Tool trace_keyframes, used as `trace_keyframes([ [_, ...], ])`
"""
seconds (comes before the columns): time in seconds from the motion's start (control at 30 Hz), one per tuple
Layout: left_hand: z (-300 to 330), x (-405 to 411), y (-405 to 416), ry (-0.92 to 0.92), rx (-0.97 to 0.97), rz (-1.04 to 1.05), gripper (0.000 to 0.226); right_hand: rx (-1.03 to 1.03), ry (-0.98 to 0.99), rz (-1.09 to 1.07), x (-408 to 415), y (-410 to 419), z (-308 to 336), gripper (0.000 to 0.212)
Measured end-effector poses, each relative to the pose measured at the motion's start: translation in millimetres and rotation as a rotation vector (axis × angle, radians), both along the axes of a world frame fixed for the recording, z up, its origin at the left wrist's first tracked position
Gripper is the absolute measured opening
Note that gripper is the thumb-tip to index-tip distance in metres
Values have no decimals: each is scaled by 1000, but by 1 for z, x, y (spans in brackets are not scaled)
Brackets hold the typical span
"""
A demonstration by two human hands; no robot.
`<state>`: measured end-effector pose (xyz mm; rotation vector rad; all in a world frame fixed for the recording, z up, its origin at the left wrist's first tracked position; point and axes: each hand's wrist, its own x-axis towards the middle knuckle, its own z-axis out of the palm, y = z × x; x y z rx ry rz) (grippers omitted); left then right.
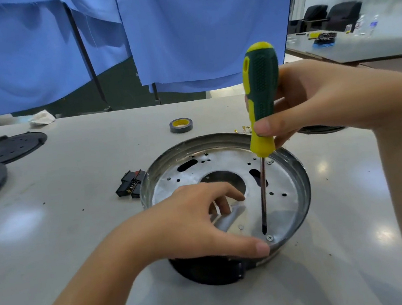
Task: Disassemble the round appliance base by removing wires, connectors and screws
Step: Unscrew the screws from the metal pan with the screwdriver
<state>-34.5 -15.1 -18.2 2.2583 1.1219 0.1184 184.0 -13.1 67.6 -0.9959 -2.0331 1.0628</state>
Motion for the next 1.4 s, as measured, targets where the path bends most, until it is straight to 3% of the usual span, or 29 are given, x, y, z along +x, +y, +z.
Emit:
trace_keyframes([
  [0.17, 3, -8, 6, -14, -16, -43, 72, -21, 14, 44, -4, 3, -5, 21],
  [0.47, 2, -10, 8, -23, -35, -46, 70, -10, -11, 42, -7, 4, -5, 35],
  [0.63, 3, -10, 9, -14, -52, -45, 71, -22, 6, 77, -3, 3, -5, 25],
  [0.8, 2, -11, 8, -8, -42, -26, 69, -49, -15, 147, 6, -4, 0, 37],
  [1.13, 5, -9, 5, 34, -41, -15, 67, -20, -43, 174, -1, -4, 1, 31],
  [1.23, 8, -7, 1, 69, 119, 21, 71, -23, -27, 216, -5, -5, 3, 31],
  [1.3, 13, 0, -3, -4, 247, 39, 67, -37, -5, 234, -6, -5, 2, 32],
  [1.4, 14, 16, -9, -279, 97, 10, 36, -37, -1, 246, -6, -4, 2, 35],
])
